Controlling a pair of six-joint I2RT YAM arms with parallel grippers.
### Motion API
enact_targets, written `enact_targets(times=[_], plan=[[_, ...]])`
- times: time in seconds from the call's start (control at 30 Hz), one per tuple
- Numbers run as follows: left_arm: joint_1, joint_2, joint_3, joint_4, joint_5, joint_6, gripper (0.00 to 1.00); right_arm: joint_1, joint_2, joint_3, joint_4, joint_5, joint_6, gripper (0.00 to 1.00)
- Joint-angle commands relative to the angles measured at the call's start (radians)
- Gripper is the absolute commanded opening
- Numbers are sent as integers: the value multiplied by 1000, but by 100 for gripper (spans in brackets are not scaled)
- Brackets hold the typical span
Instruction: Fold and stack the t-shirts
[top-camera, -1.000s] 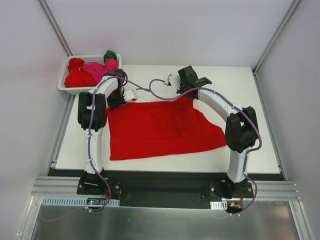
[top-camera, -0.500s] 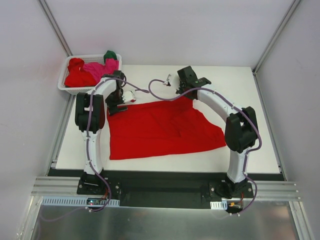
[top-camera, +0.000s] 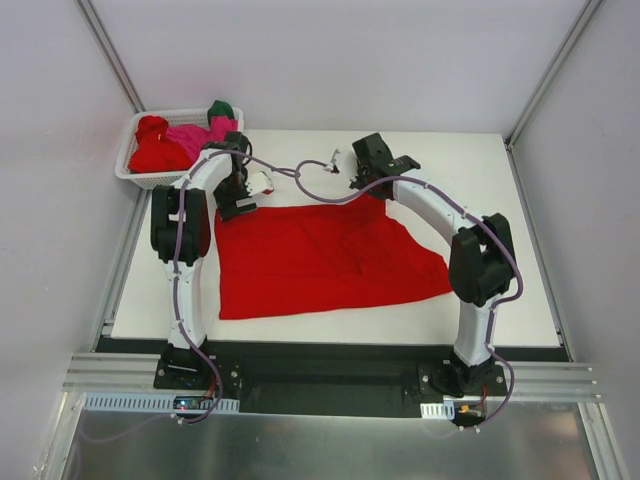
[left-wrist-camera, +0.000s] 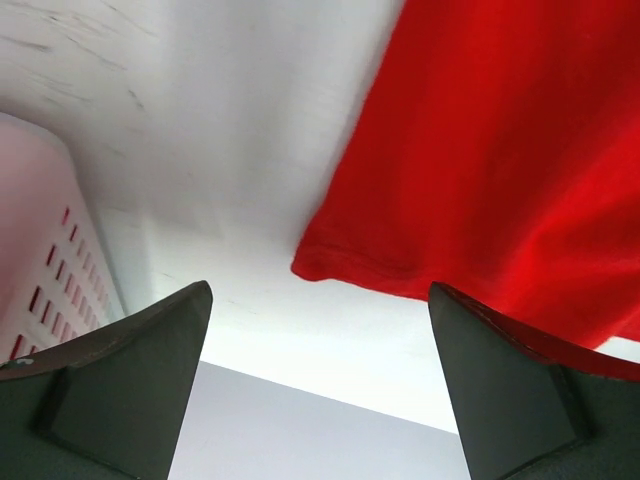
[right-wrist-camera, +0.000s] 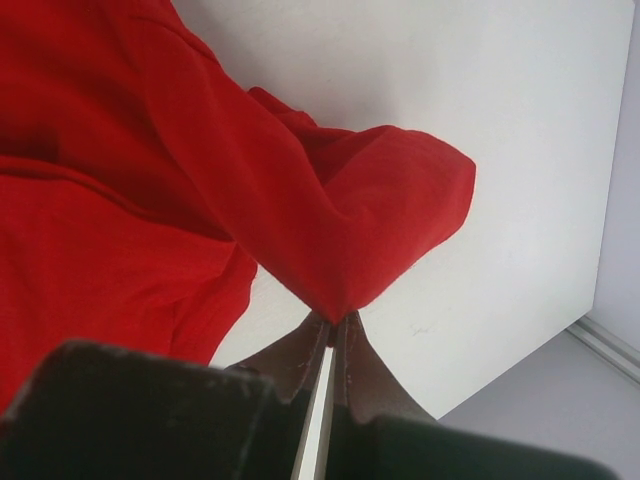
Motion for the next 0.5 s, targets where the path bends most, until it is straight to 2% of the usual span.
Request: enact_targets(times=[0.0, 0.47], plan=[[2, -3, 56, -20, 0, 23, 90, 10, -1, 39, -10, -3, 14, 1], [33, 73, 146, -18, -41, 27, 85, 20, -1, 26, -12, -2, 16, 1]])
